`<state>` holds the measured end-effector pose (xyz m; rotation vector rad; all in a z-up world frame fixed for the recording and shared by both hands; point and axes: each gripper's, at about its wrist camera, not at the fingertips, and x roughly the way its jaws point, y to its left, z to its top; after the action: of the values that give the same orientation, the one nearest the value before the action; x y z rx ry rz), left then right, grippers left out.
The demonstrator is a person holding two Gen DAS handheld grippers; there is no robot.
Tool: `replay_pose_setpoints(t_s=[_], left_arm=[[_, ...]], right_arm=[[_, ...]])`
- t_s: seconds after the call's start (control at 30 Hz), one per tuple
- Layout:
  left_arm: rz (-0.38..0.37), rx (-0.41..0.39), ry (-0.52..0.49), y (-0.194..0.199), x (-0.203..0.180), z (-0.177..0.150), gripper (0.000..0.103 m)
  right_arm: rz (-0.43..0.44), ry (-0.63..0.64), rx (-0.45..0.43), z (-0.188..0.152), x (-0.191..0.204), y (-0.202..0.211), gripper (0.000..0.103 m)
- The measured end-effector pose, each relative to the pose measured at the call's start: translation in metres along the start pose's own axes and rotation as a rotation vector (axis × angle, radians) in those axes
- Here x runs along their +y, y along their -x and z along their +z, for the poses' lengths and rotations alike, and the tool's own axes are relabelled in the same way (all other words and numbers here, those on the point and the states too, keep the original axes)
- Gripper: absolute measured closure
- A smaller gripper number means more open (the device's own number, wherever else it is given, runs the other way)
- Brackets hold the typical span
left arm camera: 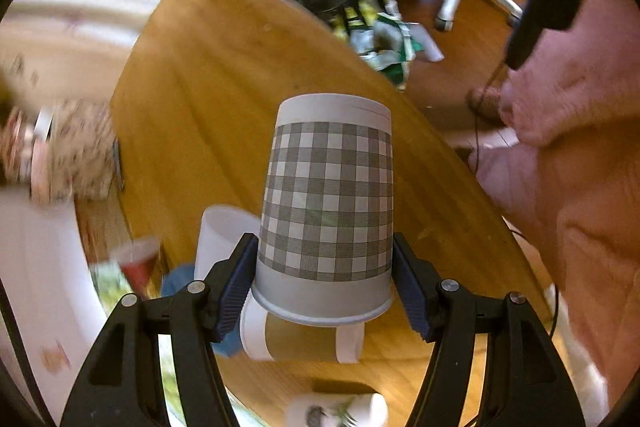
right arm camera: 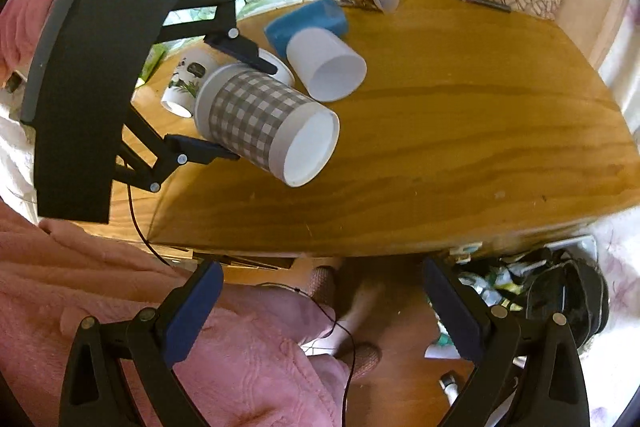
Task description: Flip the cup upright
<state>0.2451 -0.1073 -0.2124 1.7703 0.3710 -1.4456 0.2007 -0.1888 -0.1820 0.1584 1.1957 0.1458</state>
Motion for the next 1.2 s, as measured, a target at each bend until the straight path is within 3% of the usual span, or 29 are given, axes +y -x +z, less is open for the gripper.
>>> replay_pose_setpoints(t_s=[0.17, 0.43, 0.8, 1.2], left_arm=[[-0.007, -0.040, -0.146, -0.009, -0.006, 0.005, 0.034], [-0.038, -0.099, -0.282, -0.024, -0.011, 0.004, 0.034], [-0.071, -0.144, -0.295, -0.032, -0.006, 0.002, 0.031], [-0.103, -0.132, -0.225, -0.023, 0.003, 0.003, 0.030]], right_arm=[[0.000, -0.035, 0.003, -0.007, 0.000, -0.002, 0.003], [-0.007, -0.068, 0.011, -0.011, 0.001, -0.010, 0.003], [-0.015, -0.018, -0.004, -0.004, 0.007, -0.024, 0.003], [-0.025, 0.031, -0.006, 0.002, 0.009, -0.033, 0.003]])
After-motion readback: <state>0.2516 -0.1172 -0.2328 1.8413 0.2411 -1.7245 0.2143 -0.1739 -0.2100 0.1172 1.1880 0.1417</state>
